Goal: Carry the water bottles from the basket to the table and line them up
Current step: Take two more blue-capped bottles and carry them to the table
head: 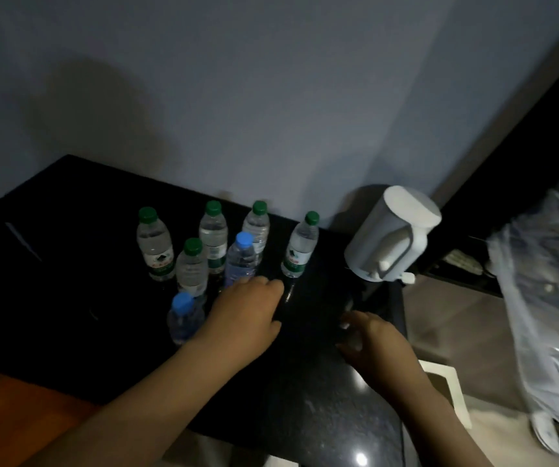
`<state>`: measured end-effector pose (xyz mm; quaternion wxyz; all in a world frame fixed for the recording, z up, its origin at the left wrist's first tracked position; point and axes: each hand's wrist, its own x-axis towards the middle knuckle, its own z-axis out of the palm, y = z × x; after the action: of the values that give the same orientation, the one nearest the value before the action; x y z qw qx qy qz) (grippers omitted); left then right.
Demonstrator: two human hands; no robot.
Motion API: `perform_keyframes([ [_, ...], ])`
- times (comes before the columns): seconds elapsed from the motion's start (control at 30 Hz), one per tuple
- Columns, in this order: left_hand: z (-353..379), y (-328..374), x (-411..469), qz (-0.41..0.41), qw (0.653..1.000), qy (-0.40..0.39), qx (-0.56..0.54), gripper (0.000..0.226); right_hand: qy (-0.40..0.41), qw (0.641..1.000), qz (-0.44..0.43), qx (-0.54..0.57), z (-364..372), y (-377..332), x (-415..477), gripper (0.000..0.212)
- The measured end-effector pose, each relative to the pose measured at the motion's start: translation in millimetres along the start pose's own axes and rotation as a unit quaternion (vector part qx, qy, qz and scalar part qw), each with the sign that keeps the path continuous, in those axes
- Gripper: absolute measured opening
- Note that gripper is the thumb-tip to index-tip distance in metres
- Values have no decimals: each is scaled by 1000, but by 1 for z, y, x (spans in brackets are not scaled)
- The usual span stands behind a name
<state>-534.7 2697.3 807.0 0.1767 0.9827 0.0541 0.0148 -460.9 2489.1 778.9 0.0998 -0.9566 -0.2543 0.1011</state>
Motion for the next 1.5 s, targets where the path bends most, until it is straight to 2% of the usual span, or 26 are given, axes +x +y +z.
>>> perform_keyframes([
  [0.2, 23, 63, 12, 84, 995, -43, 10, 37, 51, 995, 88, 10, -31, 49, -52, 44],
  [0.33, 37, 116, 16, 131, 989, -68, 20, 36, 84, 983, 151, 58, -49, 86, -95, 38],
  [0.53, 57, 235, 6, 225, 971, -66, 39, 36, 153, 961, 225, 50, -81, 164, -184, 34],
  [0.73, 88, 366, -28, 312, 946, -78, 49, 32, 178, 942, 283, 26, -105, 241, -299, 37],
  [0.9, 114, 469, -55, 403, 911, -77, 35, 30, 185, 915, 358, 14, -110, 294, -394, 38],
  [1.03, 131, 544, -71, 477, 875, -75, 33, 37, 205, 885, 418, 10, -117, 329, -457, 40],
  [1.13, 145, 596, -78, 529, 843, -80, 44, 33, 211, 862, 460, 0, -122, 355, -493, 41],
  [1.5, 208, 765, -65, 626, 766, -141, 33, 39, 219, 789, 573, -29, -149, 463, -557, 43],
])
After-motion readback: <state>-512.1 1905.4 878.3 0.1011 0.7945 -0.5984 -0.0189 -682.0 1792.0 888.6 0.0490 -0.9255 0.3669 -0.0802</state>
